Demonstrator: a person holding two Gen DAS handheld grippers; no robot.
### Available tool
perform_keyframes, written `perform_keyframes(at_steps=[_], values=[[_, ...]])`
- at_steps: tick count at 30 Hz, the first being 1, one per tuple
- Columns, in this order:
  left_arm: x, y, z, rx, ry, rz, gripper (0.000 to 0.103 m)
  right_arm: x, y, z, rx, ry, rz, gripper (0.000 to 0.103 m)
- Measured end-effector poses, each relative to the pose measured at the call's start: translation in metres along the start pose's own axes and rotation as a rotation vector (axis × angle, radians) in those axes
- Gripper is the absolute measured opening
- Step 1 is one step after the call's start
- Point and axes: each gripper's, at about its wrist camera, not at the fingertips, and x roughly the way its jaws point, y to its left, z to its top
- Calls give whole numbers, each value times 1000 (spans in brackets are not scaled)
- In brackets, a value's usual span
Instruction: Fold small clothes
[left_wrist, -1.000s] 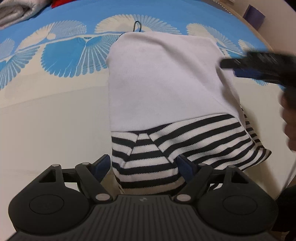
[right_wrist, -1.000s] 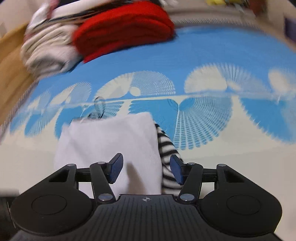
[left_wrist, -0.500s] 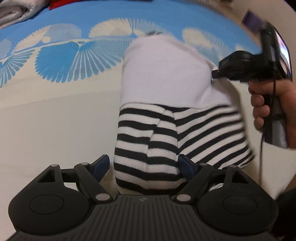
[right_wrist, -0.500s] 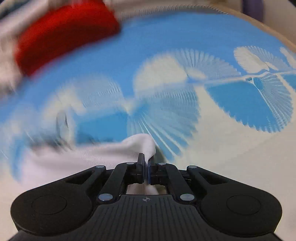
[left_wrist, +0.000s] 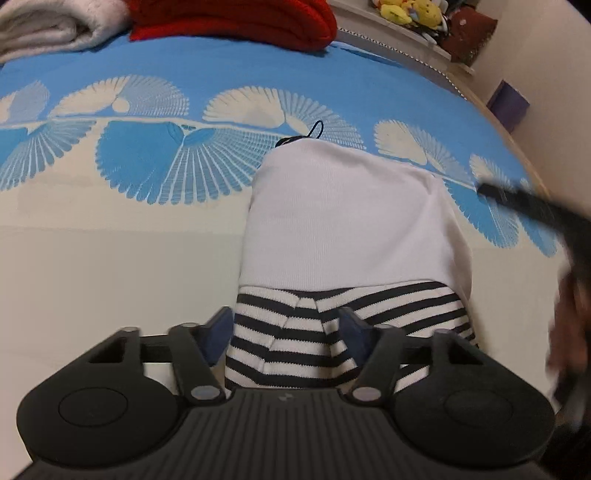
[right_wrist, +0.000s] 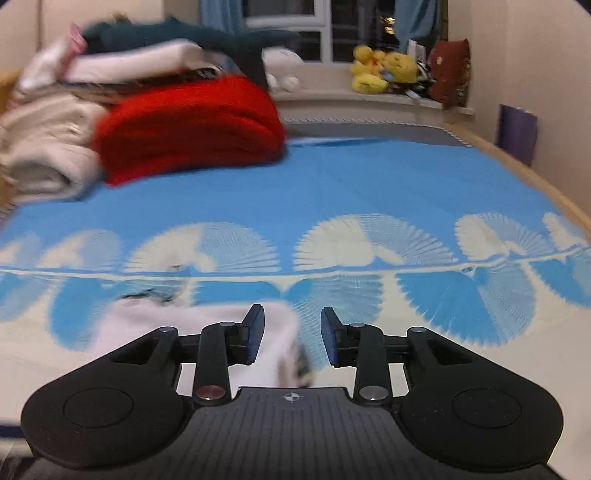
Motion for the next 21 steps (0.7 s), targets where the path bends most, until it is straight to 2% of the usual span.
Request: perform_keyframes(at_steps=[2, 3, 4, 5, 6, 7, 10, 12, 14, 15, 17, 19, 21], values=[[18, -3, -8, 39, 78, 53, 57, -5, -1, -27, -9, 69, 59, 35], [25, -6, -12, 65, 102, 82, 57, 4, -2, -46, -10, 155, 69, 35], [28, -10, -15, 95, 107, 111, 58, 20, -4, -64, -7, 287, 75, 35], [27, -15, -16, 123, 100, 122, 59, 33, -7, -81, -7, 384, 75, 39], [22, -18, -18, 142, 85, 125, 58, 34, -12, -89, 12, 373, 58, 51], [17, -23, -18, 155, 66, 129, 58, 33, -16, -88, 34, 351, 42, 53], [5, -28, -20, 166, 15, 103, 58, 20, -23, -73, 104, 305, 41, 47], [20, -26, -24, 159, 61, 124, 60, 13, -24, -71, 103, 277, 21, 47], [39, -24, -31, 180, 91, 178, 72, 22, -28, -79, 128, 344, 2, 48], [39, -27, -31, 186, 85, 186, 73, 29, -31, -85, 120, 411, -23, 49], [33, -32, -28, 178, 84, 199, 72, 35, -38, -91, 89, 478, -81, 50], [23, -36, -27, 164, 65, 220, 74, 30, -49, -81, 90, 504, -140, 48], [9, -40, -26, 140, 21, 253, 82, 9, -61, -62, 148, 440, -104, 46]])
